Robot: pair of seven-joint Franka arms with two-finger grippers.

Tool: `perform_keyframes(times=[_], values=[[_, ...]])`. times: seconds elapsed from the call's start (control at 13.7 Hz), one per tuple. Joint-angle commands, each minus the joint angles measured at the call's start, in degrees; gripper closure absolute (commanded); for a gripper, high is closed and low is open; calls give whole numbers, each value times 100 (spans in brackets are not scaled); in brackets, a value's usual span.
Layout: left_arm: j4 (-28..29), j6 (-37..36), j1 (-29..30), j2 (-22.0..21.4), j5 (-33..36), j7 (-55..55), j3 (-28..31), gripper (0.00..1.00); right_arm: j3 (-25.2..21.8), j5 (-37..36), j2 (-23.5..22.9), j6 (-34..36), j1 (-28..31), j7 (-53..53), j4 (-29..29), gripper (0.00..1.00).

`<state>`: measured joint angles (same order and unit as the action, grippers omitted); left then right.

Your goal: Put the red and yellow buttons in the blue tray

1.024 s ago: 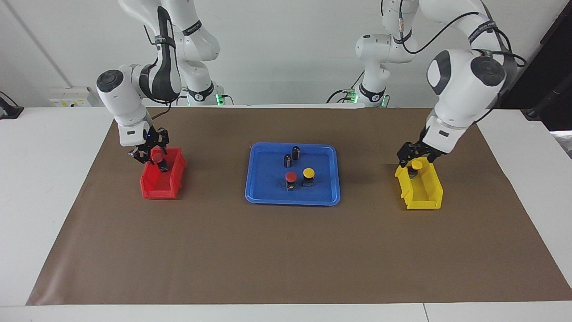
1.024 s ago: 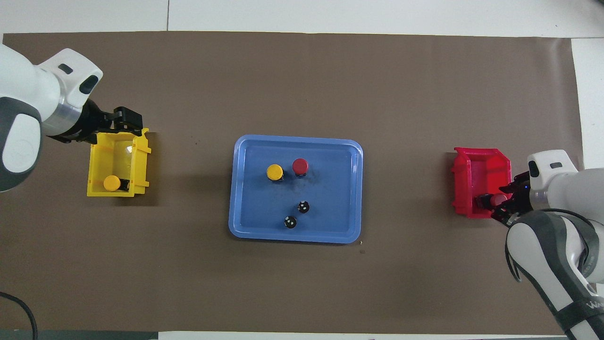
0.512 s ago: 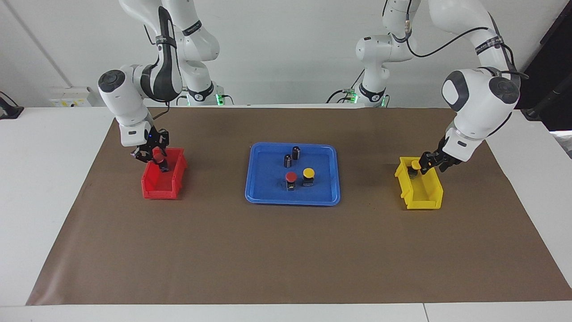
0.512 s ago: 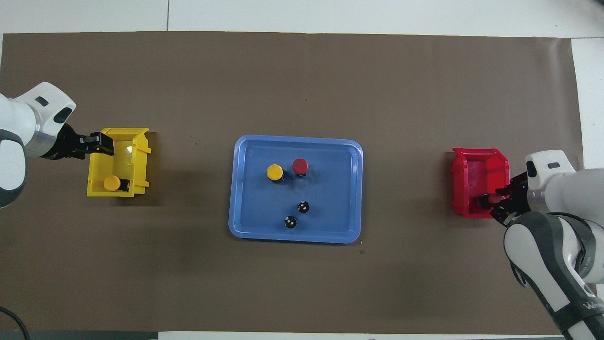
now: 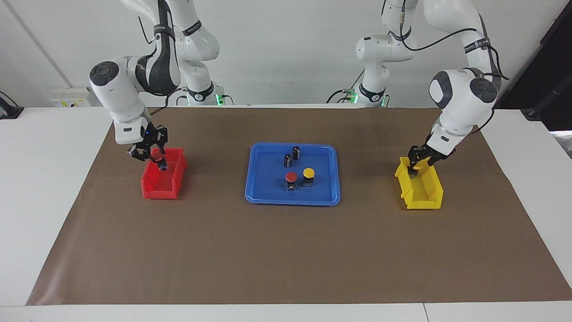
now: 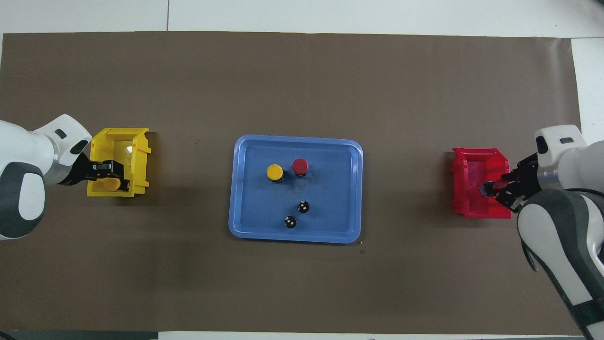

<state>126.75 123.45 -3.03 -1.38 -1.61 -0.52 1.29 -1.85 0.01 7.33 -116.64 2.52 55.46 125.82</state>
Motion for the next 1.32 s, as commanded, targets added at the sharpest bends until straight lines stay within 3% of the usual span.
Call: perform_keyframes(times=[0.0,0.15,0.37,0.51,0.73,1.02,1.24], values=[[376,293,22,-187,-32,-132,-14,32,53,8,-451,1008,-478,-910,-1240,74],[482,513,31,-178,-32,-193,-14,32,53,8,-749,1266,-1180,-2068,-1875,74],[491,566,31,-170,-32,-203,-6,32,61,60,-900,794,-2147,-3687,-1956,74],[491,575,31,-170,-32,-211,-5,35,53,139,-1259,364,-2632,-4436,-2070,75],[491,575,40,-170,-32,-211,-5,56,53,139,-1691,-340,-3081,-5070,-2132,75],[483,584,136,-152,-32,-220,-5,87,61,113,-2041,-604,-3197,-5107,-2115,75],[255,383,93,-126,-32,-168,-14,98,53,122,-2253,-737,-3293,-5072,-2080,75]])
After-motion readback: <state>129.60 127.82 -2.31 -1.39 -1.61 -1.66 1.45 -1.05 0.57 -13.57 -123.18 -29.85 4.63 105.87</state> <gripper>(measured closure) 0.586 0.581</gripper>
